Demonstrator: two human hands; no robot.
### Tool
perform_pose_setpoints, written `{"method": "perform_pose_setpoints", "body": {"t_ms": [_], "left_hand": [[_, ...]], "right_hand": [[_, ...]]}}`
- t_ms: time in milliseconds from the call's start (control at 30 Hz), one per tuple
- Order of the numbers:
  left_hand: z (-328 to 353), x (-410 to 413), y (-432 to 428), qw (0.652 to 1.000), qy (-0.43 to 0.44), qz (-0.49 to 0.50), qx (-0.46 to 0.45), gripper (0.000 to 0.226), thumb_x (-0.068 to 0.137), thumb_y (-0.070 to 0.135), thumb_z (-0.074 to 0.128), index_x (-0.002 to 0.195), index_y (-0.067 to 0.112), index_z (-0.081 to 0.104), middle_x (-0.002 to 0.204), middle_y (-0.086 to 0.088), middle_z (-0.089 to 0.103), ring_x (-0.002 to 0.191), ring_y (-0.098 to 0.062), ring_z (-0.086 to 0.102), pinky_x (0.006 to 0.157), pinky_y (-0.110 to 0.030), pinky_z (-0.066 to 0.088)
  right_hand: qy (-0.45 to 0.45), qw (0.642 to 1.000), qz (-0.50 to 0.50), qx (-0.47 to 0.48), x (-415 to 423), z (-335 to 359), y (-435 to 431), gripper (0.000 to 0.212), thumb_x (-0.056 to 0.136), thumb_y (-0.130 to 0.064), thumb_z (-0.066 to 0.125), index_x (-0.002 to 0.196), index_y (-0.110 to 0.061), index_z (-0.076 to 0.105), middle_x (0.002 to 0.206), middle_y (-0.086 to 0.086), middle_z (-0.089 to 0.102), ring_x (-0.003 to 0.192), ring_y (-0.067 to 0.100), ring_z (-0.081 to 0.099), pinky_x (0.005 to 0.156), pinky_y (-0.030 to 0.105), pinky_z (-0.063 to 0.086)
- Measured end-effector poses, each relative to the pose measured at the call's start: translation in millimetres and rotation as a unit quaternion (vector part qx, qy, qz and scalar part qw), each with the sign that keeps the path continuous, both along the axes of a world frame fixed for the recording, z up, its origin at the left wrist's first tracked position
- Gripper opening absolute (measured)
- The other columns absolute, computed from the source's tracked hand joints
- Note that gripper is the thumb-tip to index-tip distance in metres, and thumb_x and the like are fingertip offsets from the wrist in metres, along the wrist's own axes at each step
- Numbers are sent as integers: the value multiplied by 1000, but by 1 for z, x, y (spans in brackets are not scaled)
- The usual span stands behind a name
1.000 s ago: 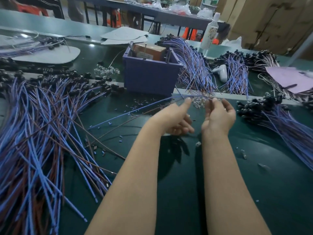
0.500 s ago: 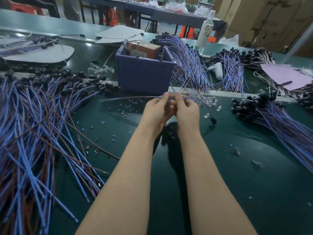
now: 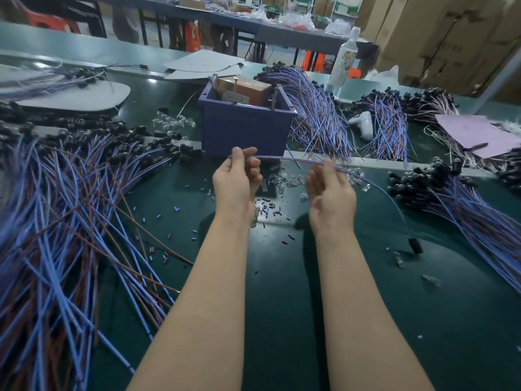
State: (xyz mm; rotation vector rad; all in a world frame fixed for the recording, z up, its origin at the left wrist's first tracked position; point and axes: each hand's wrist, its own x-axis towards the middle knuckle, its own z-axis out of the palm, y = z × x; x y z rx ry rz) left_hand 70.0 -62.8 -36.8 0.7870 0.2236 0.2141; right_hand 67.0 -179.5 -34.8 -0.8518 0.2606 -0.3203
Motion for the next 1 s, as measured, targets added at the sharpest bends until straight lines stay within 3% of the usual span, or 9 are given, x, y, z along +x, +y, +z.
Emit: {"method": "perform_pose_setpoints", "body": {"t_ms": [67, 167, 1000], "left_hand": [[0, -1, -6, 999, 4, -35, 16, 34, 103, 22, 39, 84, 7, 62, 48, 9, 52, 41, 0, 41, 43, -13, 36], [0, -2, -9, 999, 5, -47, 16, 31, 102, 21, 40, 88, 6, 63, 48, 8, 46, 41, -2, 36, 43, -14, 30], [-2, 1, -15, 997, -5, 77, 6, 27, 103, 24, 40, 92, 15, 63, 44, 12, 49, 40, -1, 39, 43, -14, 35]], "right_hand": [[4, 999, 46, -25, 0, -1, 8, 18, 95, -11, 53, 79, -9, 59, 56, -4, 66, 54, 5, 61, 60, 15, 54], [3, 998, 22, -55, 0, -3, 13, 19, 96, -11, 53, 77, -9, 58, 58, -3, 65, 53, 4, 60, 58, 15, 53], [-4, 998, 8, -65, -1, -6, 23, 17, 95, -9, 55, 79, -7, 61, 72, 5, 64, 58, 6, 62, 60, 16, 54]]}}
